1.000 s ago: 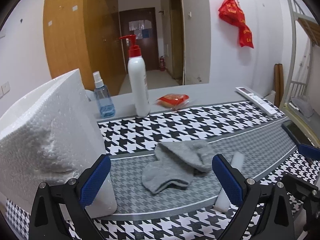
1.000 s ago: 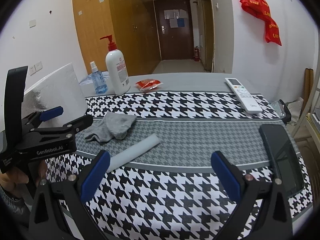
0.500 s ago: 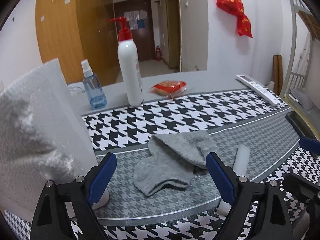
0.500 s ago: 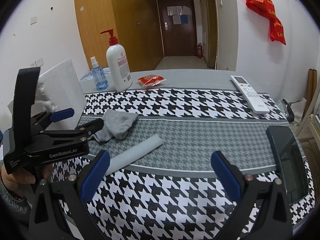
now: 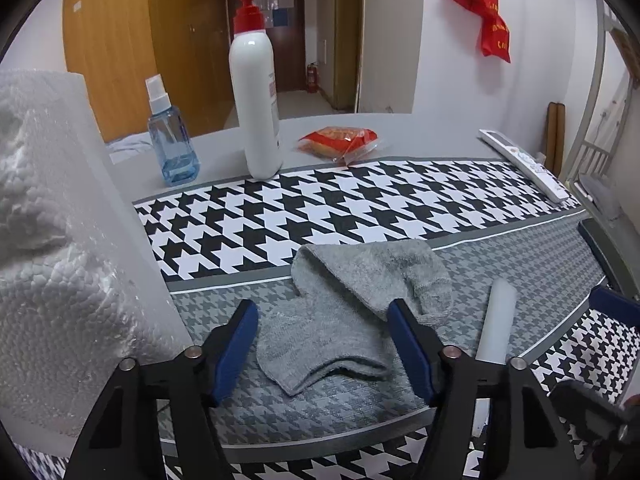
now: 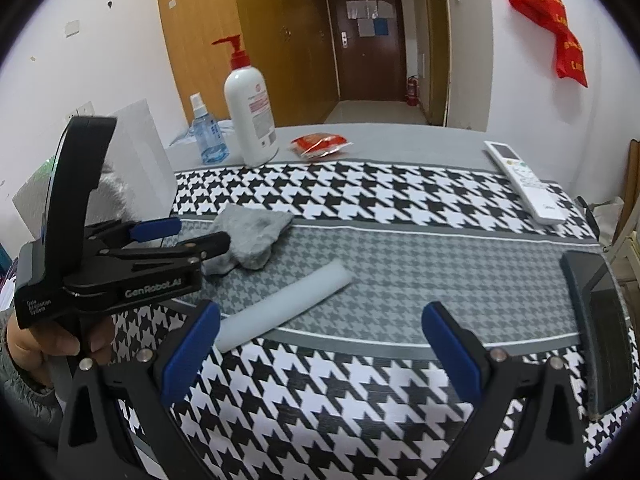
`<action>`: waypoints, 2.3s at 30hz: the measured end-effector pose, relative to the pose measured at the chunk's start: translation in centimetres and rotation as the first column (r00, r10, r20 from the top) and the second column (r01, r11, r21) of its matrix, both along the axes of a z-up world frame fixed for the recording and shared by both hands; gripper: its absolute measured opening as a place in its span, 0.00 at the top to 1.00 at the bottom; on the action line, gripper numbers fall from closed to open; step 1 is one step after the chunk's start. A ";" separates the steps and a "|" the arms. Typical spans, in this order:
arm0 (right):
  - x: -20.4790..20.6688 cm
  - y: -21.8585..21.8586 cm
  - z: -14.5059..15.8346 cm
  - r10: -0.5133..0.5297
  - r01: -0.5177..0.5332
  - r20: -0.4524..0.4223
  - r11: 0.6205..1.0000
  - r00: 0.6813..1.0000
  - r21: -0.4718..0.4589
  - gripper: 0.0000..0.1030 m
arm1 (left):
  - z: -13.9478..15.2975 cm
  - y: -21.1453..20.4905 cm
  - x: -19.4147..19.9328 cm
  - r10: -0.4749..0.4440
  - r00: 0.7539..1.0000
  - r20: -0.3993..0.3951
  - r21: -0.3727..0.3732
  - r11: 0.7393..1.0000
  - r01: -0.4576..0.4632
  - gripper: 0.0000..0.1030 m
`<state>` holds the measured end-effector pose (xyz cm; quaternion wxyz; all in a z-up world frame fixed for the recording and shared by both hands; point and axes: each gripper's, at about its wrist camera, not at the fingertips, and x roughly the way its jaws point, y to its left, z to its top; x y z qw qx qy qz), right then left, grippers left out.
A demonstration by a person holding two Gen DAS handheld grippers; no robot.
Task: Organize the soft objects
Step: 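Move the left tool down over the grey sock while the right tool approaches the white roll, then close the left tool on the grey sock while the right tool grasps the white roll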
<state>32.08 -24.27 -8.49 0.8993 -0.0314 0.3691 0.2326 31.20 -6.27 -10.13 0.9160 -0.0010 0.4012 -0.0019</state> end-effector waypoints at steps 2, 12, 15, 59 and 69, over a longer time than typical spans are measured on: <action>0.1 0.4 -0.2 0.008 -0.008 -0.008 1.000 1.000 -0.002 0.01 | -0.1 0.0 0.2 -0.007 1.000 -0.009 -0.004 1.000 0.007 0.39; 0.7 1.8 -0.8 0.014 -0.014 -0.036 1.000 0.999 -0.008 0.01 | -0.8 0.0 0.8 -0.023 0.999 -0.037 -0.021 1.000 0.022 0.51; 0.8 2.3 -1.1 0.012 -0.013 -0.041 1.000 0.999 -0.027 0.01 | -1.0 0.0 1.0 -0.027 0.999 -0.045 -0.019 0.999 0.027 0.55; -0.5 6.5 -2.4 -0.125 0.114 -0.092 0.987 0.988 -0.116 0.50 | 2.2 2.1 -4.4 -0.091 0.974 0.209 -0.073 0.991 0.108 0.84; -1.0 6.4 -2.3 -0.140 0.133 -0.074 0.987 0.987 -0.093 0.64 | 2.4 3.0 -6.2 -0.124 0.963 0.241 -0.092 0.984 0.150 0.84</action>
